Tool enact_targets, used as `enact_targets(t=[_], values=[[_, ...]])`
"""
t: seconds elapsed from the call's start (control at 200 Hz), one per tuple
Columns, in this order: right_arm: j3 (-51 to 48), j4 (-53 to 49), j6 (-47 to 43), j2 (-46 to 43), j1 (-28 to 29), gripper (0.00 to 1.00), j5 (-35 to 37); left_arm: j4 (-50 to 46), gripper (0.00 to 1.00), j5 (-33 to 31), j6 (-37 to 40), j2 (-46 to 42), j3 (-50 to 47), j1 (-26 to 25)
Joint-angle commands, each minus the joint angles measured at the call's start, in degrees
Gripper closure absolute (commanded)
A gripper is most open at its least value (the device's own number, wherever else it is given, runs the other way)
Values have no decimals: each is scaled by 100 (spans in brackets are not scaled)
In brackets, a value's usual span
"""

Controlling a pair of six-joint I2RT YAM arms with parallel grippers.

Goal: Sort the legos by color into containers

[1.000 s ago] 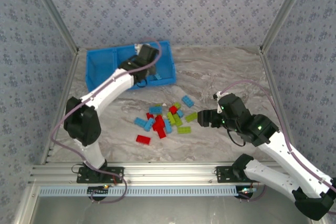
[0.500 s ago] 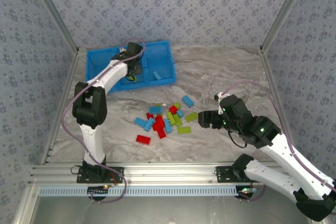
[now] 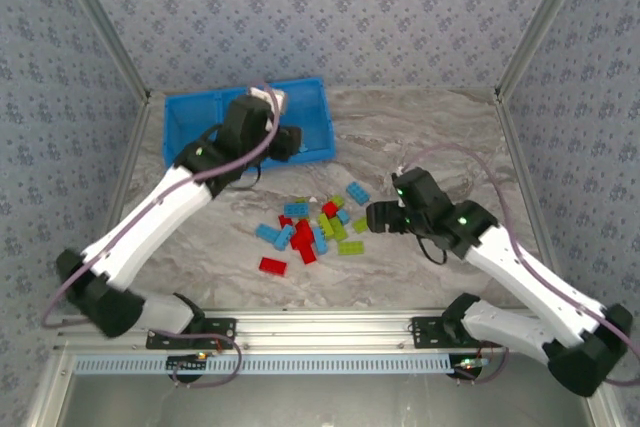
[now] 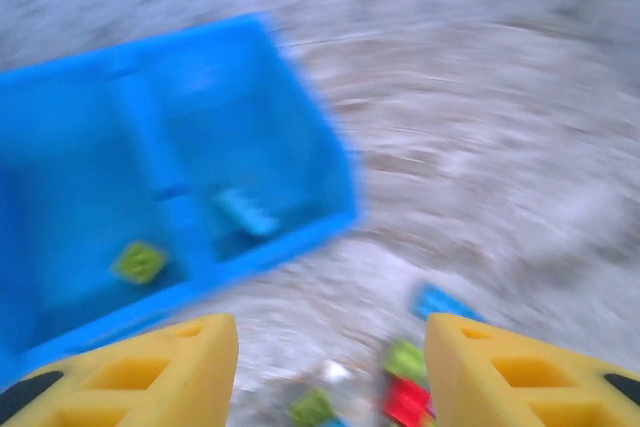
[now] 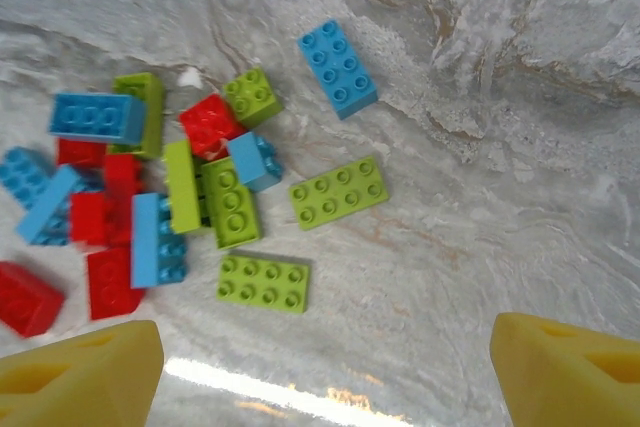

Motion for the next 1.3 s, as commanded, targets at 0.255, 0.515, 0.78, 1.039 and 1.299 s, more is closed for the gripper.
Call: enact_targets(t=[0.255, 0.515, 0.78, 1.039, 1.299], values=[[524, 1490, -985, 2787, -864, 22, -683, -903, 37, 1154, 4249, -2618, -2112, -1467], [1305, 1876, -1351, 4425, -1033, 31, -852, -253, 9, 1706, 5459, -3740, -3609, -1486], [1555, 1846, -1314, 5037, -1071, 57, -706, -270, 1, 1565, 5444, -3790, -3920, -1457], [1565, 1417, -1304, 3851, -546, 80, 82, 179, 1, 1996, 5303, -3906, -4099, -1197], [2399, 2044, -1459, 3592, 445, 78, 423, 1545, 1, 3020, 4422, -3899, -4382, -196]])
